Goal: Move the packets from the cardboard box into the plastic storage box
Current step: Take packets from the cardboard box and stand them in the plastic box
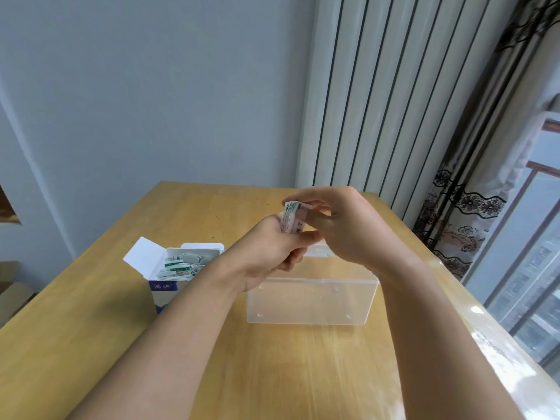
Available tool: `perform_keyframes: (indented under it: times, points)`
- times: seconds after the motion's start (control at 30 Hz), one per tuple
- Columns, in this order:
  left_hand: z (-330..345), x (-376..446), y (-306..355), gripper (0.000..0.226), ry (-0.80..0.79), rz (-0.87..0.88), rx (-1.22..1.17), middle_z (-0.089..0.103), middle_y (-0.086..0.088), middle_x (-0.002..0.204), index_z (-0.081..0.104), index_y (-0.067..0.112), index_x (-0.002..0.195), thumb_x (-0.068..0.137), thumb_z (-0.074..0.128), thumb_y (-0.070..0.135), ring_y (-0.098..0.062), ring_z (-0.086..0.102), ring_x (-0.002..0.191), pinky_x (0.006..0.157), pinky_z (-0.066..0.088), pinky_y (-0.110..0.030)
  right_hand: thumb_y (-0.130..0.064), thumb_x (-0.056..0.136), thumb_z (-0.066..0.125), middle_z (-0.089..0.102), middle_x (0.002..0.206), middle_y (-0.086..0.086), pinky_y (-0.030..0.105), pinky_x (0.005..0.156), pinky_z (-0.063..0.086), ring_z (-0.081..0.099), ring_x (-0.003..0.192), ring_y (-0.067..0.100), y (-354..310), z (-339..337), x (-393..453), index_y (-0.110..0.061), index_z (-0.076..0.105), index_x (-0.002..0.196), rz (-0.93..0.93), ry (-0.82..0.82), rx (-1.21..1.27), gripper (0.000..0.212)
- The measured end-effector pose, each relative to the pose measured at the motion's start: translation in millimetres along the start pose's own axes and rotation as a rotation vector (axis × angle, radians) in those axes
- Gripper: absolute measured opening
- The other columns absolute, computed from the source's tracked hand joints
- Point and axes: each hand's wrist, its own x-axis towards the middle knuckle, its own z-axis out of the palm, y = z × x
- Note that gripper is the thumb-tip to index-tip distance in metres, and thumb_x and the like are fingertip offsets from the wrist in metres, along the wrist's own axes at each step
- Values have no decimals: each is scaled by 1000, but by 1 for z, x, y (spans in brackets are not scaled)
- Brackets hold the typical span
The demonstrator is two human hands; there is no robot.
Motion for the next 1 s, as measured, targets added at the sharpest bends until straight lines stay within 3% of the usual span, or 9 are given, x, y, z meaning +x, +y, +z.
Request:
perform_keyframes:
  times: [0.13,0.27,0.5,0.63,0.7,0.8,0.87,0.93,1.0]
  points:
    - [-2,2,-1,12,46,37,-25,65,-1,75,62,15,110,99,63,21,-15,60,63,57,45,-25,-14,101,59,75,101,-15,6,73,51,68,93,-2,5,-1,4,-30,75,111,35,129,38,25]
    - [1,4,-6,13,86,92,123,53,1,65,56,12,96,103,57,23,-14,48,56,51,39,-24,-12,99,61,74,100,-15,0,67,45,67,92,-7,7,2,5,-28,75,113,65,193,79,26]
    - [4,2,-1,20,124,48,94,39,4,65,45,18,88,107,46,23,-13,37,55,54,34,-25,-32,95,70,77,94,-15,16,76,51,69,90,-5,12,7,7,-26,72,107,150,172,199,13]
    - [5,-8,2,22,103,21,50,42,2,68,45,17,88,108,45,25,-13,39,60,59,37,-27,-20,94,72,79,92,-7,27,90,55,73,90,4,10,8,3,-16,75,102,169,85,351,10]
    - [6,-11,4,20,96,20,38,46,0,70,48,16,91,109,44,25,-15,44,63,62,39,-28,-16,93,72,79,90,-4,25,86,55,74,87,7,8,8,1,-14,74,100,193,84,402,7]
    - [5,-14,10,16,73,-1,84,59,-2,79,55,15,104,108,45,26,-16,59,73,71,49,-30,-13,93,72,79,89,-1,20,76,53,73,81,7,0,8,-1,-13,75,97,206,88,409,5]
    - [-4,-13,12,19,55,-40,208,68,-1,99,55,17,120,104,55,27,-16,65,94,89,53,-34,-13,93,72,78,85,-3,18,74,51,70,77,3,-6,2,3,-16,74,92,209,110,385,4]
    - [-21,-12,19,50,58,-58,385,64,3,125,44,23,142,97,66,25,-14,61,114,101,49,-35,-12,93,72,76,84,-4,20,78,54,70,77,3,-8,-9,12,-19,73,89,237,127,379,8]
    - [-40,-13,31,69,120,-32,555,55,6,138,32,27,154,95,68,22,-12,55,119,100,44,-30,-6,95,69,76,88,6,33,85,61,75,87,18,-7,-13,21,-14,70,89,319,69,411,9]
